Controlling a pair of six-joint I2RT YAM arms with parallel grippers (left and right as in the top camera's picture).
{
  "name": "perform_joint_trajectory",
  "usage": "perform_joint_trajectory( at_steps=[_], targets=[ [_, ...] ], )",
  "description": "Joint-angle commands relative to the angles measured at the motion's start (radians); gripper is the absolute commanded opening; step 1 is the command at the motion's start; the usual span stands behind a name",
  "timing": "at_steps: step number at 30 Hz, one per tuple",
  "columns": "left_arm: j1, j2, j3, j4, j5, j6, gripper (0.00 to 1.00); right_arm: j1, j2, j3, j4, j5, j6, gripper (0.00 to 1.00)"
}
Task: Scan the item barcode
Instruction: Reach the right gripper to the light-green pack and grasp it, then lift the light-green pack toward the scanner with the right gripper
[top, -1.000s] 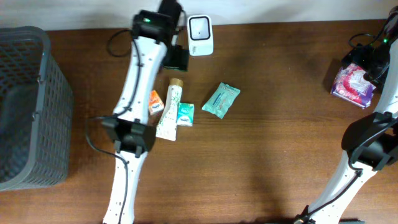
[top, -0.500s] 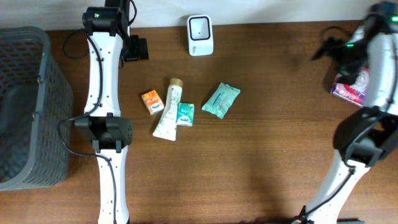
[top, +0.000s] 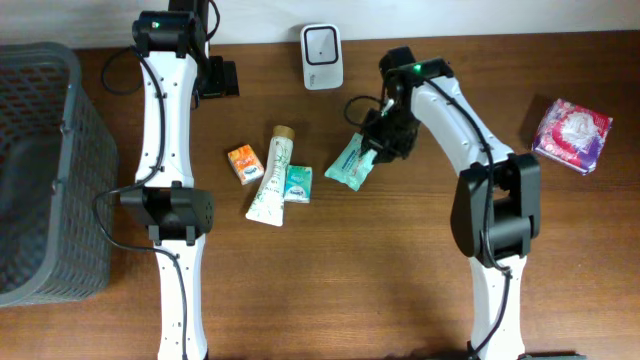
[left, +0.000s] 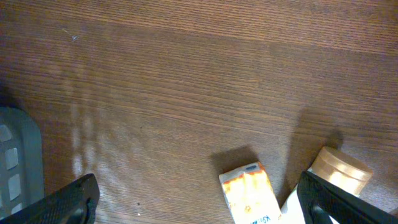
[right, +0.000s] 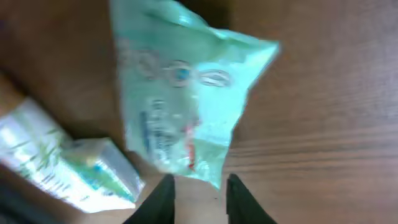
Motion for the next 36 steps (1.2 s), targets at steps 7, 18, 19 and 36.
perform_joint_trajectory(
  at_steps=[7, 18, 19, 36],
  targets=[
    [0.007, -0.032, -0.005, -0.001, -0.011, 0.002, 0.99, 0.01, -0.009, -0.191, 0.348, 0.088, 0.065, 0.08],
    [0.007, -0.032, -0.005, 0.014, -0.01, 0.001, 0.99, -0.01, -0.009, -0.014, 0.299, -0.129, -0.456, 0.96],
    [0.007, -0.032, -0.005, 0.023, -0.01, 0.001, 0.99, -0.003, -0.009, -0.03, 0.314, -0.121, -0.456, 0.98],
    [0.007, -0.032, -0.005, 0.048, -0.011, 0.001, 0.99, 0.087, -0.007, -0.289, 0.55, -0.078, -0.451, 0.04]
  ],
)
